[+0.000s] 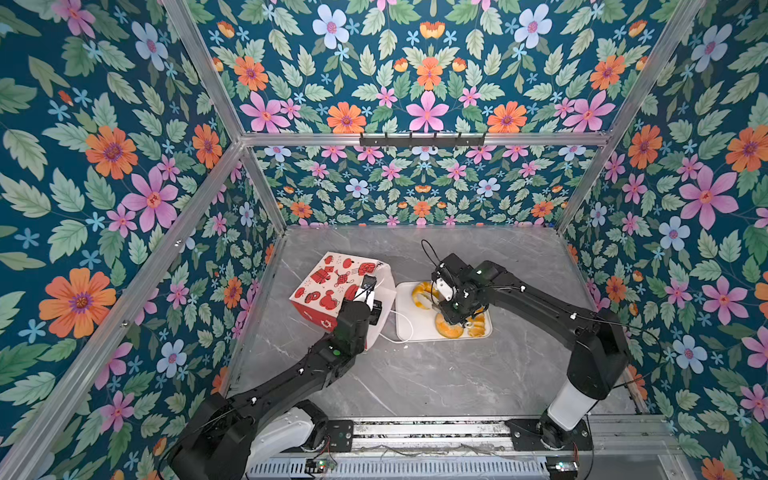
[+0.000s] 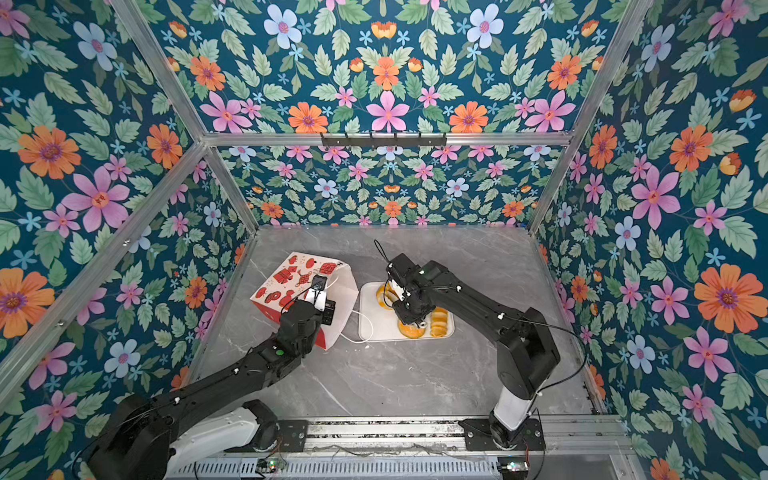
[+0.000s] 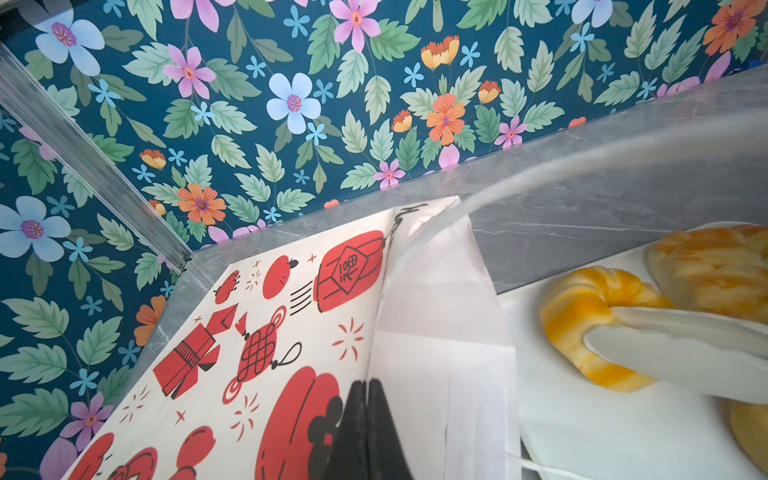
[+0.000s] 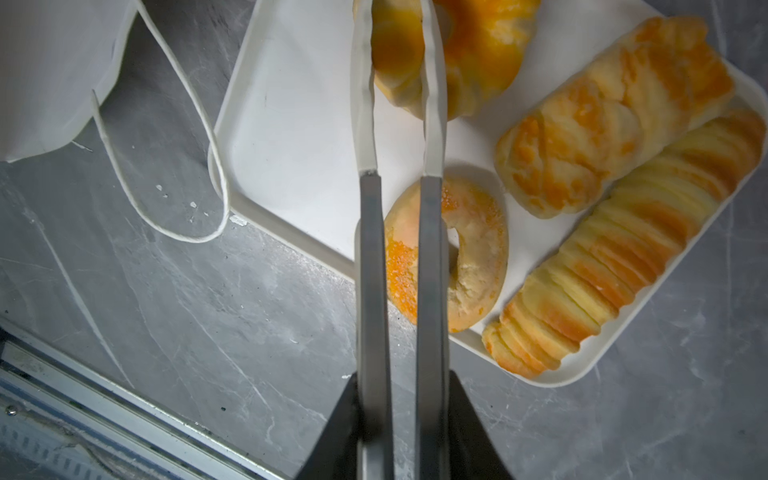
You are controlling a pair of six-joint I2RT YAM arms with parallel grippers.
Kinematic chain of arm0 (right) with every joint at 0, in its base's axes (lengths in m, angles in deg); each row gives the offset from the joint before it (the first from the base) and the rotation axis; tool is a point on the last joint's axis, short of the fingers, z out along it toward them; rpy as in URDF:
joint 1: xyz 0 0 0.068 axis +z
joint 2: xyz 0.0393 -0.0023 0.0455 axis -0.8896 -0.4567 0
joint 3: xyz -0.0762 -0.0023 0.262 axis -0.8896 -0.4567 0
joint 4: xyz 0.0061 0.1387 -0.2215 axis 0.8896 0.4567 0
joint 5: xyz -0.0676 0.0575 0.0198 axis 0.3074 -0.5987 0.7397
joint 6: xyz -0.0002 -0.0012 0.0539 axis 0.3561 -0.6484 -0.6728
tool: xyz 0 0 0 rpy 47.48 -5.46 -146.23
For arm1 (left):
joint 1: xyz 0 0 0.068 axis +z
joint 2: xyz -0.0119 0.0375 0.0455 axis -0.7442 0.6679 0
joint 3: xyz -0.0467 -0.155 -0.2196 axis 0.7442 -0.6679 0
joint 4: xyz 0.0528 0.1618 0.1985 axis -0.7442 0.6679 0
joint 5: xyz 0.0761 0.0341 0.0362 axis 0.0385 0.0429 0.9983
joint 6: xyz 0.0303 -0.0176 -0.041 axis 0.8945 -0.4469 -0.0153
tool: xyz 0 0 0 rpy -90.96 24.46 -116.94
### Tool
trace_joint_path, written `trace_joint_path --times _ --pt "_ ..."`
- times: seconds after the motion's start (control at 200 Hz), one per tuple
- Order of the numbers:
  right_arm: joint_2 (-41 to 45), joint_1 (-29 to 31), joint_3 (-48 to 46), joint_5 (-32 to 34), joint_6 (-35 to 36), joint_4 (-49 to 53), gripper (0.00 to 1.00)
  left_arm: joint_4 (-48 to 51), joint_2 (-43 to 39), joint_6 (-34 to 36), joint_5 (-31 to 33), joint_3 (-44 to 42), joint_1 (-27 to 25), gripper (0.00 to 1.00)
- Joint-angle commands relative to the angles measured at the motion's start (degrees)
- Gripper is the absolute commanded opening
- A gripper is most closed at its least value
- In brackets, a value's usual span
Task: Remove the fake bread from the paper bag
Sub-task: 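Lower the ring bread onto the white tray and open the tongs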
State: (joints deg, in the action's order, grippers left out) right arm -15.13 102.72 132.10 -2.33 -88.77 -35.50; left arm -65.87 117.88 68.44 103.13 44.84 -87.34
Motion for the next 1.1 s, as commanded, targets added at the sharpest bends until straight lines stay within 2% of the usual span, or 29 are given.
trace_joint_path --times 0.0,0.15,0.19,0.495,0.835,0.94,1.095 --pt "0.6 -0.1 -0.5 2.4 -1.7 0.8 0.36 -2.2 0.1 0.0 0.0 0.4 0.1 0.00" --pt "2.5 -0.1 -2.3 2.6 -3.5 -1.4 0.40 -2.1 0.0 -0.1 -0.1 0.2 0.1 0.00" --pt "5.2 -0.1 -3.1 2.6 -4.0 -2.3 0.41 -2.0 -0.1 -0.1 -0.1 0.2 0.1 0.00" --pt "13.2 -0.1 -7.7 -0.8 -6.6 -9.3 0.40 -1.9 -0.4 -0.2 0.1 0.4 0.1 0.00" --pt "8.9 -0.1 -9.1 -10.6 -8.7 -14.2 0.37 -1.2 -1.1 0.1 0.4 0.6 0.1 0.00" --pt "7.4 -0.1 -10.0 -9.0 -9.1 -13.5 0.36 -0.5 -1.6 1.1 -0.2 0.8 0.1 0.00" --pt "9.6 -0.4 -12.8 -4.7 -10.2 -13.9 0.35 -0.4 -1.4 4.7 -1.5 1.2 0.1 0.00"
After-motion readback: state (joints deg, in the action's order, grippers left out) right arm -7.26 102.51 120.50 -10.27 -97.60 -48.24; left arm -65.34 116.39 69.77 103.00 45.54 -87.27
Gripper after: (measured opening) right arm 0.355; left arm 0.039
